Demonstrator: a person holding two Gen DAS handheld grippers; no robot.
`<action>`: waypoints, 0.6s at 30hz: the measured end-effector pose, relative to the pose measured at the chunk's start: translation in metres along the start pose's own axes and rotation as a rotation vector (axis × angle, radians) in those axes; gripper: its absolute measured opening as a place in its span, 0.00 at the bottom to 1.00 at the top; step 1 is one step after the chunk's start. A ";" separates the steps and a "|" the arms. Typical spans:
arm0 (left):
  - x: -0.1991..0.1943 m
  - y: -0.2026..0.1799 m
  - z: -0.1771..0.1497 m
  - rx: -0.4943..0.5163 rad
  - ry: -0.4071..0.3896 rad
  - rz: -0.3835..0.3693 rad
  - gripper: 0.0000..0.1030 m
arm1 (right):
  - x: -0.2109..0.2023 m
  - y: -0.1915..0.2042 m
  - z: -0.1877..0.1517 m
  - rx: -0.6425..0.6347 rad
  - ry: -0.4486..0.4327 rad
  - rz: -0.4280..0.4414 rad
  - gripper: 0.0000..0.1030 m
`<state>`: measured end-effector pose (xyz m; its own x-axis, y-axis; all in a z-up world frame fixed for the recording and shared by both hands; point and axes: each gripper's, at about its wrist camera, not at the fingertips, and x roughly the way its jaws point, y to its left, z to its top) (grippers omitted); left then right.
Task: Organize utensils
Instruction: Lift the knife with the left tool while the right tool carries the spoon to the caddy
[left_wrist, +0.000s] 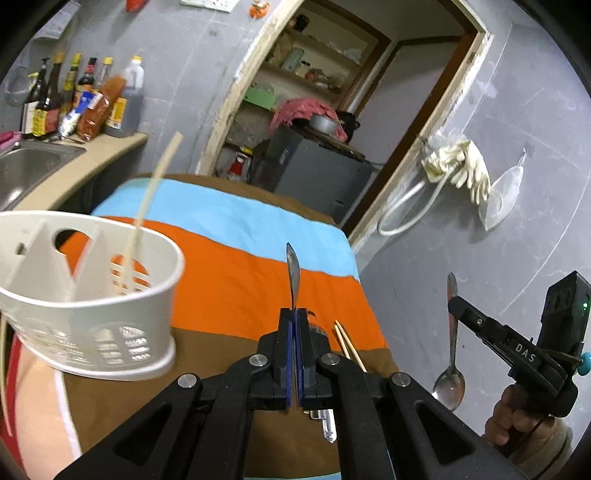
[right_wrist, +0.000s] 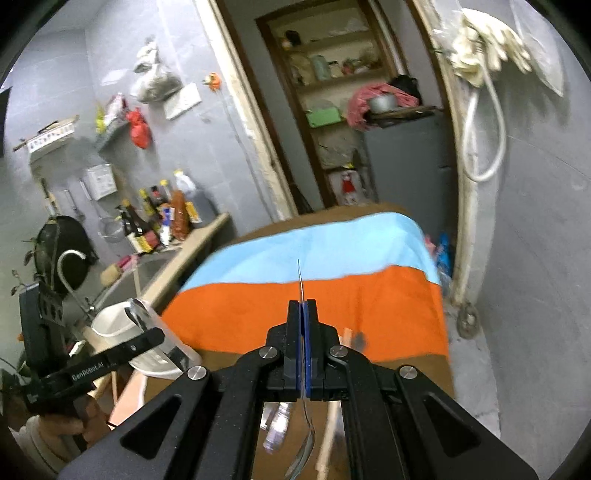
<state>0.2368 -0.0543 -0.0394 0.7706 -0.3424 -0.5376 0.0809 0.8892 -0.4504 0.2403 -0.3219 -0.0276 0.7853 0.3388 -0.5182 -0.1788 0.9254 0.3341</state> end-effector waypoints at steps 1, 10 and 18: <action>-0.005 0.002 0.002 -0.002 -0.012 0.008 0.02 | 0.001 0.005 0.002 -0.006 -0.004 0.013 0.01; -0.057 0.029 0.020 -0.035 -0.110 0.084 0.02 | 0.025 0.070 0.014 -0.075 -0.032 0.187 0.01; -0.109 0.059 0.035 -0.063 -0.195 0.195 0.02 | 0.039 0.123 0.020 -0.112 -0.070 0.325 0.01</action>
<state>0.1797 0.0458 0.0177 0.8754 -0.0964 -0.4738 -0.1155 0.9098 -0.3986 0.2604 -0.1983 0.0091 0.7149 0.6096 -0.3425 -0.4869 0.7855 0.3820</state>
